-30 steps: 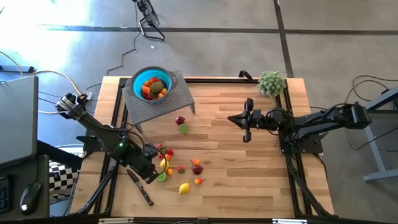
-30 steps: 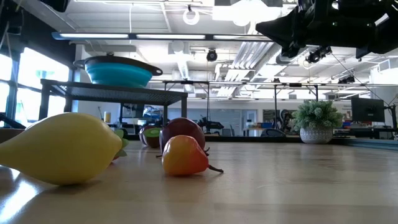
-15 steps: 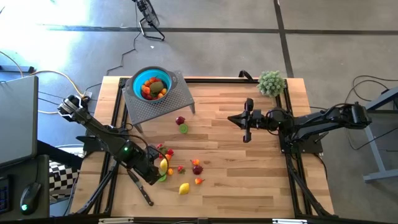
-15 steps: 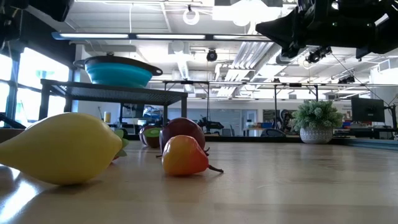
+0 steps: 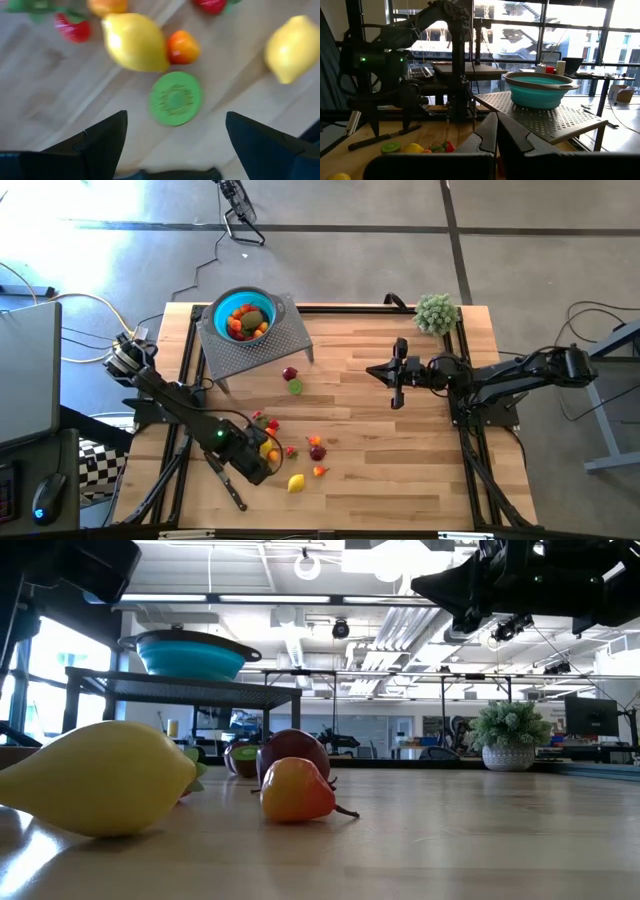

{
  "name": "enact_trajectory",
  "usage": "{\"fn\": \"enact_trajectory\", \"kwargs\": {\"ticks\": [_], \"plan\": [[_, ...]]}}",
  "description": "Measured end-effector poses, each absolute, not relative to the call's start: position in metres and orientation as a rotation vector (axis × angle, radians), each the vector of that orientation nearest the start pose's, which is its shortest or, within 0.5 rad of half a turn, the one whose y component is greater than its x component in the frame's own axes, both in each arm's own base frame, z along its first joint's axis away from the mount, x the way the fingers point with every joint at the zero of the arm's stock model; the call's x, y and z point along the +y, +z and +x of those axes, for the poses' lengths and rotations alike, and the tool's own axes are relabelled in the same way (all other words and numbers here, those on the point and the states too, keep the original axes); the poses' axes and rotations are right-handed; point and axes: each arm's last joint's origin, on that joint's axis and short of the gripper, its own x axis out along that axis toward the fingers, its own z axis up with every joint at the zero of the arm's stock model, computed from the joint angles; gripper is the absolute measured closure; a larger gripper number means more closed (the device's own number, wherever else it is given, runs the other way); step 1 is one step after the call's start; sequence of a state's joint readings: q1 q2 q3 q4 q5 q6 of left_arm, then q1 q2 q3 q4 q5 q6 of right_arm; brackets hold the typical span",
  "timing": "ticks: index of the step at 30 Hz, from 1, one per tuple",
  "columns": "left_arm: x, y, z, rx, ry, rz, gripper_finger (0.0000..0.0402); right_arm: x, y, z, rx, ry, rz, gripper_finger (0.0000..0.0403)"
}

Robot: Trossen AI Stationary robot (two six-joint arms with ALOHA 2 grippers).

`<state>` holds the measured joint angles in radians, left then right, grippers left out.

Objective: Pick & Place Fruit
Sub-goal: Put the half brown kiwi into the blue strainer bowl on the shelf

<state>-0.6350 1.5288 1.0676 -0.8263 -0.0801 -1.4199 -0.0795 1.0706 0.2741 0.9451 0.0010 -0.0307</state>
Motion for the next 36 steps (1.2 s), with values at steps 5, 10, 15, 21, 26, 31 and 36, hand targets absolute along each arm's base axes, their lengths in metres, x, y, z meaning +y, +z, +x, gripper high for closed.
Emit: {"fn": "enact_trajectory", "kwargs": {"ticks": [5,10,15,21,26,31,36], "plan": [[-0.170,0.213,0.233,1.276,0.425,-0.770,0.0071,-0.016,0.216,0.203,-0.147,-0.083,-0.036,0.0400],[-0.172,0.205,0.235,1.312,0.436,-0.761,0.0071,-0.016,0.216,0.203,-0.147,-0.083,-0.036,0.0400],[-0.173,0.199,0.237,1.324,0.453,-0.746,0.0071,-0.016,0.216,0.203,-0.147,-0.083,-0.036,0.0400],[-0.173,0.199,0.237,1.314,0.459,-0.741,0.0071,-0.016,0.216,0.203,-0.147,-0.083,-0.036,0.0400],[-0.174,0.199,0.239,1.286,0.455,-0.743,0.0071,-0.016,0.216,0.203,-0.147,-0.083,-0.036,0.0400],[-0.174,0.199,0.240,1.271,0.451,-0.748,0.0071,-0.016,0.216,0.203,-0.147,-0.083,-0.037,0.0401],[-0.174,0.199,0.240,1.269,0.453,-0.750,0.0071,-0.016,0.216,0.203,-0.147,-0.083,-0.036,0.0401]]}}
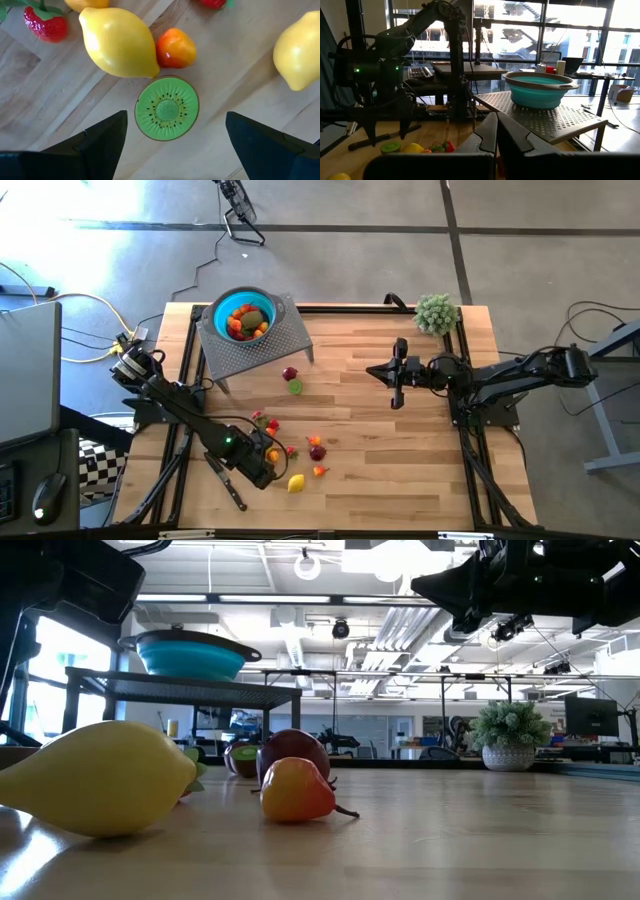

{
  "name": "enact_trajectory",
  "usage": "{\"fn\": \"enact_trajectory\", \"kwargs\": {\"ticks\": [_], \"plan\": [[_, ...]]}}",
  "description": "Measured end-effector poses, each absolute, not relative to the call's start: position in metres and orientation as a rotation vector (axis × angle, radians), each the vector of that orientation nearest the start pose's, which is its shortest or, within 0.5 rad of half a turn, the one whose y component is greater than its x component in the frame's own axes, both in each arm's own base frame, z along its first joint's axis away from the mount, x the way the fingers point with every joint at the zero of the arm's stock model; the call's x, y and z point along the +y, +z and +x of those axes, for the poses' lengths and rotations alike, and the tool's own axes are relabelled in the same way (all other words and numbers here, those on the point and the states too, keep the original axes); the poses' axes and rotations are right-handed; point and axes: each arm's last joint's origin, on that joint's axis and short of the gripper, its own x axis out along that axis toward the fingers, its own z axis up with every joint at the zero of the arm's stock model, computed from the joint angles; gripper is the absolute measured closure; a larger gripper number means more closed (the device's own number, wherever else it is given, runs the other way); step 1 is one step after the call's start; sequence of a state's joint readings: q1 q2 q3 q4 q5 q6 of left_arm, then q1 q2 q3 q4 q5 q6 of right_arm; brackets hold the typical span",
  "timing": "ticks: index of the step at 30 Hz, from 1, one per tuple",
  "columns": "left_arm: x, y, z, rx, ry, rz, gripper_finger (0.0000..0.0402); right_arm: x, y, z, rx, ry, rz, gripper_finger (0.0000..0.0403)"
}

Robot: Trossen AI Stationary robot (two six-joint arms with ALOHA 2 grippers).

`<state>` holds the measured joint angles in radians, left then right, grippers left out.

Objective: Pick & Place Fruit
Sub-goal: Put the half brown kiwi into the blue strainer bowl on the shelf

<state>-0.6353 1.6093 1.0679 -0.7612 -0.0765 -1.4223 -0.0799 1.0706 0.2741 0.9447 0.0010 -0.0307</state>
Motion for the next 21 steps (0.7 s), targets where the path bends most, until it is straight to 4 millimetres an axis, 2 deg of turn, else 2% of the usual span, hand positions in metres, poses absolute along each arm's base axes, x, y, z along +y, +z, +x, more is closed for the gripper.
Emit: {"fn": "enact_trajectory", "kwargs": {"ticks": [7,21], "plan": [[-0.174,0.198,0.240,1.257,0.462,-0.758,0.0071,-0.016,0.216,0.203,-0.147,-0.083,-0.036,0.0401],[-0.172,0.174,0.236,1.231,0.442,-0.830,0.0071,-0.016,0.216,0.203,-0.146,-0.083,-0.036,0.0401]]}}
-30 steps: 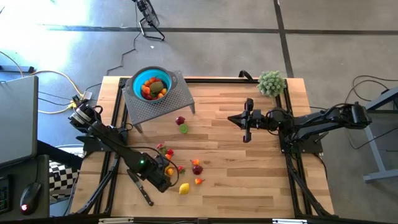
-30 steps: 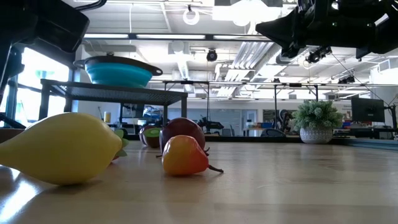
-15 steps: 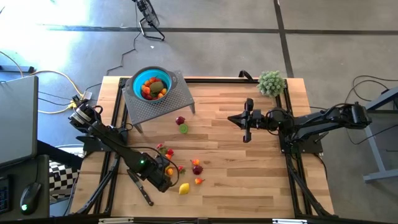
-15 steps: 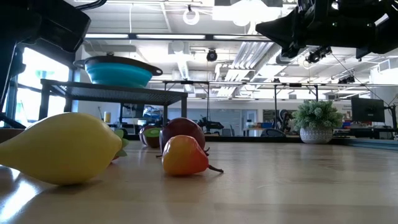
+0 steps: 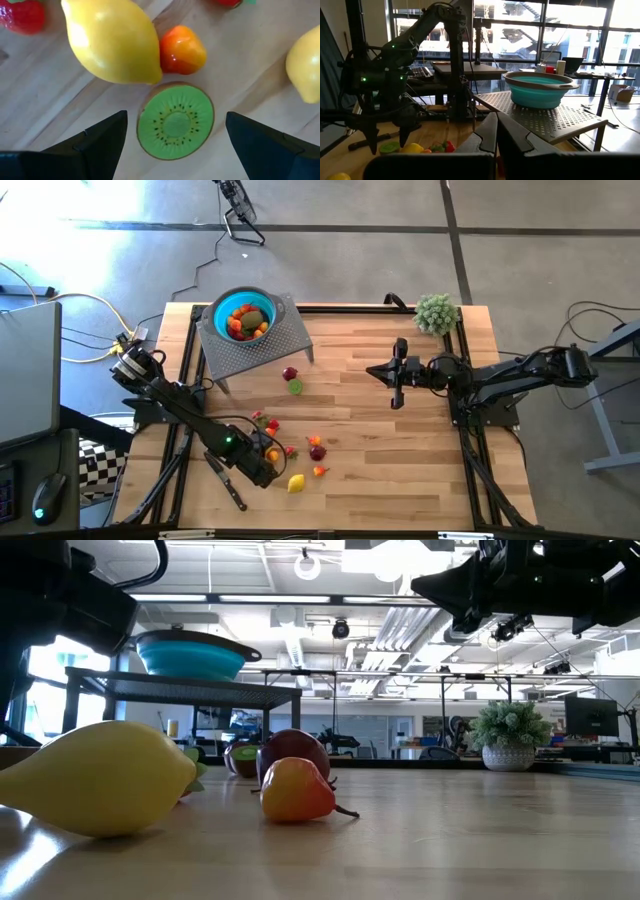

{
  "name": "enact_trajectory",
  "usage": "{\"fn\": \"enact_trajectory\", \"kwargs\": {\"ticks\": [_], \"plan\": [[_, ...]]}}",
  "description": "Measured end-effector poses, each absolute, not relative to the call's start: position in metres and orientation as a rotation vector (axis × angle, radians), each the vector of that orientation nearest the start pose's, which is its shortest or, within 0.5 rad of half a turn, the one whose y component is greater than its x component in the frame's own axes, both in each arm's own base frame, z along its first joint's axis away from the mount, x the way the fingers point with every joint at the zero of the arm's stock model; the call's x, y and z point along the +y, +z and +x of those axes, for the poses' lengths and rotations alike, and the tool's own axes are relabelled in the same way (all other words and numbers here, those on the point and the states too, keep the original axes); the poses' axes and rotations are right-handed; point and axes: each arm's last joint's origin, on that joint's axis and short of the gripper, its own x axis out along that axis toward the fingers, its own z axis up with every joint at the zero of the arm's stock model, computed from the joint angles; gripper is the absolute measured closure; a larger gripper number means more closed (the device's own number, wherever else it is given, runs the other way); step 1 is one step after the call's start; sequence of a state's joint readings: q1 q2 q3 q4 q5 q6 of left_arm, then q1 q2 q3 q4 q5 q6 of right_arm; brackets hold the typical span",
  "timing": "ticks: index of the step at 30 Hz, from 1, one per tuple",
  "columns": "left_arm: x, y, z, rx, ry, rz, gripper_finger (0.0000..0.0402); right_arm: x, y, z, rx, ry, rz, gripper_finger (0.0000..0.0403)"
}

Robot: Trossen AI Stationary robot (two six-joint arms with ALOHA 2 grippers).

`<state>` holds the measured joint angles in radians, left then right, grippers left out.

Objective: Pick & Place Fruit
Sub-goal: Put the half brown kiwi into the blue strainer bowl on the shelf

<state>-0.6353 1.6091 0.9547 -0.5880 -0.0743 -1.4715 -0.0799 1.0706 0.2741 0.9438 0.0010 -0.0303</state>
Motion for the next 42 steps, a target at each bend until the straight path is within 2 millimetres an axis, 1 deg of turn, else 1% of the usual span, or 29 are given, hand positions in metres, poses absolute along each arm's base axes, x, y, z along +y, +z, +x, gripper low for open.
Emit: {"fn": "enact_trajectory", "kwargs": {"ticks": [15,18,21,24,39,42], "plan": [[-0.171,0.174,0.236,1.228,0.447,-0.825,0.0071,-0.016,0.216,0.203,-0.142,-0.083,-0.036,0.0401],[-0.172,0.169,0.237,1.237,0.459,-0.815,0.0071,-0.016,0.216,0.203,-0.142,-0.083,-0.036,0.0401],[-0.174,0.159,0.239,1.269,0.471,-0.805,0.0071,-0.016,0.216,0.203,-0.141,-0.083,-0.036,0.0400],[-0.175,0.156,0.240,1.282,0.475,-0.802,0.0071,-0.016,0.216,0.203,-0.141,-0.083,-0.036,0.0400],[-0.175,0.156,0.240,1.293,0.468,-0.808,0.0071,-0.016,0.215,0.203,-0.138,-0.083,-0.036,0.0400],[-0.176,0.156,0.240,1.297,0.467,-0.809,0.0079,-0.016,0.215,0.203,-0.138,-0.083,-0.036,0.0400]]}}
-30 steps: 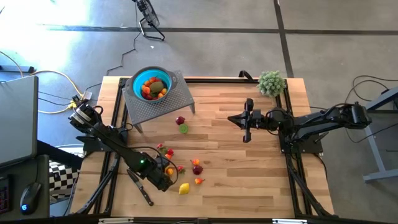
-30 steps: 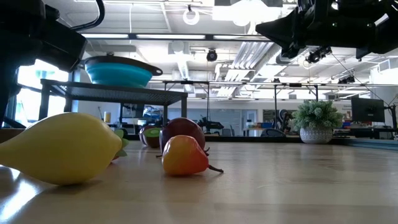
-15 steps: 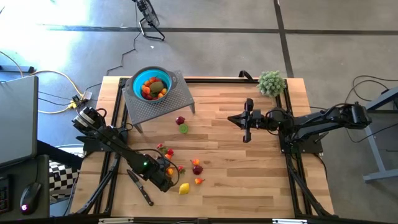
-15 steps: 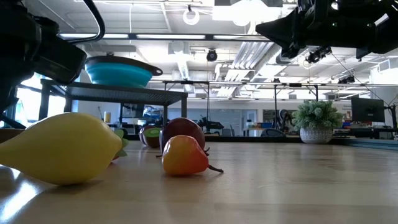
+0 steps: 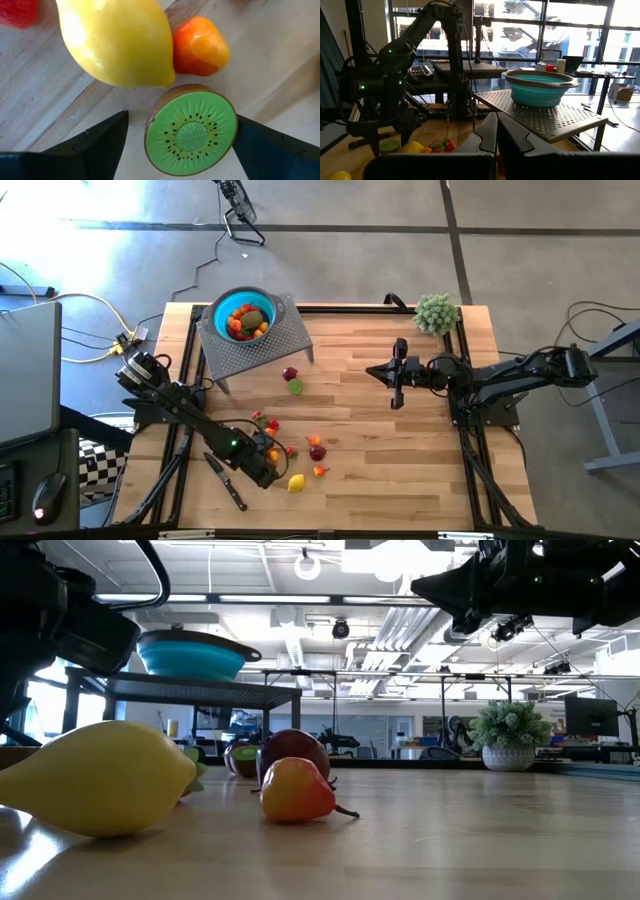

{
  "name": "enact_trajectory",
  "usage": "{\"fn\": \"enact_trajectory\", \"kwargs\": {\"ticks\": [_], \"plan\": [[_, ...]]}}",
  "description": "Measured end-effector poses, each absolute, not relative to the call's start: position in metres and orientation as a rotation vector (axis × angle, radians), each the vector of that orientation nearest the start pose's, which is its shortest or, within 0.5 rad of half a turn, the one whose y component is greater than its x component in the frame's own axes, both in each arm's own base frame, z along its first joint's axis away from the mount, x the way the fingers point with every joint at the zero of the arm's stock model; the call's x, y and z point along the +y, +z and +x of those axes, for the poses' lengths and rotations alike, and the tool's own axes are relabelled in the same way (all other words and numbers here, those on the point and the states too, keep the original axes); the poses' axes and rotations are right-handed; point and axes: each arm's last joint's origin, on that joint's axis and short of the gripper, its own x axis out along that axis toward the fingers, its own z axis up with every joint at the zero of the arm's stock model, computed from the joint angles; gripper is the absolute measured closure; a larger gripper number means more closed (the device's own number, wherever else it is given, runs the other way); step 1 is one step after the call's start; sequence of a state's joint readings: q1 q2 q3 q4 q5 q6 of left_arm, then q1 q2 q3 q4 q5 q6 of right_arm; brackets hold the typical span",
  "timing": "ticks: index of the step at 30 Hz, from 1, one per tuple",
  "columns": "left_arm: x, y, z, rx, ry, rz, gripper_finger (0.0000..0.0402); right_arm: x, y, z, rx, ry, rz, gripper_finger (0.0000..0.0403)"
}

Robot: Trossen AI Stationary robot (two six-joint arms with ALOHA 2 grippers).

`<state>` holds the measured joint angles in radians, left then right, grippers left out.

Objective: Pick & Place Fruit
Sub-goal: Put the half brown kiwi into the blue strainer bowl on the shelf

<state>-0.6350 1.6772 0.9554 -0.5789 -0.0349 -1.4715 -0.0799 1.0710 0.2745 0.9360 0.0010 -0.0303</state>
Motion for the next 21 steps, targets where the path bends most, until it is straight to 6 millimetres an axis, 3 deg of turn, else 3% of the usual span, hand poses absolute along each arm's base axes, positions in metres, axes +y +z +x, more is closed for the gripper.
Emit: {"fn": "enact_trajectory", "kwargs": {"ticks": [10,21], "plan": [[-0.1747,0.1548,0.2387,1.311,0.476,-0.802,0.0159,-0.0162,0.2154,0.2028,-0.138,-0.082,-0.036,0.0400],[-0.1751,0.1546,0.2379,1.347,0.464,-0.814,0.0172,-0.0162,0.2154,0.2028,-0.138,-0.083,-0.036,0.0400]]}}
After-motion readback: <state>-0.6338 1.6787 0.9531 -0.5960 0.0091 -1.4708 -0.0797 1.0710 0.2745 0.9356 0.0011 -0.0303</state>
